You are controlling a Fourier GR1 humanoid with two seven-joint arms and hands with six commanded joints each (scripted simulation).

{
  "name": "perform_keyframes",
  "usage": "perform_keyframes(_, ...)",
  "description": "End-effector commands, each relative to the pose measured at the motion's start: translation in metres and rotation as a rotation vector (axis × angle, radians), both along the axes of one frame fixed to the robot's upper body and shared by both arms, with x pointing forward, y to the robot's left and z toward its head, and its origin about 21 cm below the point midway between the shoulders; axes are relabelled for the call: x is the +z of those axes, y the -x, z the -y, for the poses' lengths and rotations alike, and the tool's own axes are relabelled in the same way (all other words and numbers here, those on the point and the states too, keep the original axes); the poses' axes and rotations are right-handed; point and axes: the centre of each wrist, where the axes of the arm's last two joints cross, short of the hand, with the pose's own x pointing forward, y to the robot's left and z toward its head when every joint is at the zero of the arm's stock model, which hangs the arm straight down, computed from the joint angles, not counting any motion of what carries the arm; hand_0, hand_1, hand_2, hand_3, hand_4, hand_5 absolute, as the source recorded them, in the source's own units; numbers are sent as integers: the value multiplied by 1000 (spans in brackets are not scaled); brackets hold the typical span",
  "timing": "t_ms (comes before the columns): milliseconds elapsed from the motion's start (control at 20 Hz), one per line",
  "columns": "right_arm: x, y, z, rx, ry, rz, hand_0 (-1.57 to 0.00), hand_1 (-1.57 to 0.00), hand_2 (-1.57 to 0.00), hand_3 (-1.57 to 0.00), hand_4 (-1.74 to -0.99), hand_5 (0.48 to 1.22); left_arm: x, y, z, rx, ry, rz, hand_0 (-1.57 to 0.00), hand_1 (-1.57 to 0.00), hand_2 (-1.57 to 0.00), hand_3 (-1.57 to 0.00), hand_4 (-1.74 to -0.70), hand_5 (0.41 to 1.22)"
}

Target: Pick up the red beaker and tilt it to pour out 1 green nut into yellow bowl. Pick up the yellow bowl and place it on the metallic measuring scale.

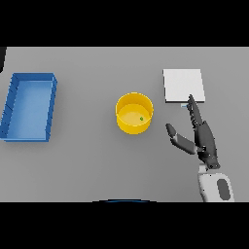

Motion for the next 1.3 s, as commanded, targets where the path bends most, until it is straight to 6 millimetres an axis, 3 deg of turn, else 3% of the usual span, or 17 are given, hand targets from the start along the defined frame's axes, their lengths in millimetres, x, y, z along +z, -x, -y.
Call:
perform_keyframes(0,-1,2,-1,3,1,-5,1,1,1,1,-1125,601,-12,-1,-19,40,83,-3,-1571,-1571,-1571,-1545,-1739,1221)
perform_keyframes(200,0,0,0,17,37,5,1,1,1,1,-1138,626,-73,2,-74,285,275,-20,-1571,-1571,-1571,-1560,-1740,1221)
perform_keyframes(300,1,-2,3,16,44,-9,1,1,1,1,-1134,632,-104,5,-88,354,418,-12,-1571,-1571,-1571,-1564,-1740,1221)
perform_keyframes(400,3,-1,-1,35,34,6,1,1,1,1,-1138,648,-122,11,-104,465,530,-15,-1571,-1571,-1571,-1567,-1741,1221)
perform_keyframes(600,-1,-2,-2,46,21,-10,1,1,1,1,-1131,669,-179,29,-121,548,659,-42,-1571,-1571,-1571,-1569,-1741,1221)
perform_keyframes(750,-4,1,3,37,39,-1,1,1,1,1,-1159,677,-224,53,-124,574,726,-52,-1571,-1571,-1571,-1570,-1741,1221)
perform_keyframes(900,-2,2,3,41,45,12,1,1,1,1,-1174,676,-247,78,-118,589,770,-73,-1571,-1571,-1571,-1571,-1741,1151)
perform_keyframes(1100,-4,1,4,29,45,-8,1,1,1,1,-1157,671,-257,99,-112,647,800,-95,-1571,-1571,-1571,-1571,-1741,925)
perform_keyframes(1200,-4,1,3,39,34,-4,1,1,1,1,-1155,670,-249,104,-109,661,805,-123,-1571,-1571,-1526,-1525,-1521,818)
perform_keyframes(1250,-4,2,0,39,31,-3,1,1,1,1,-1153,670,-246,109,-108,597,792,-152,-1469,-1344,-1276,-1318,-1369,774)
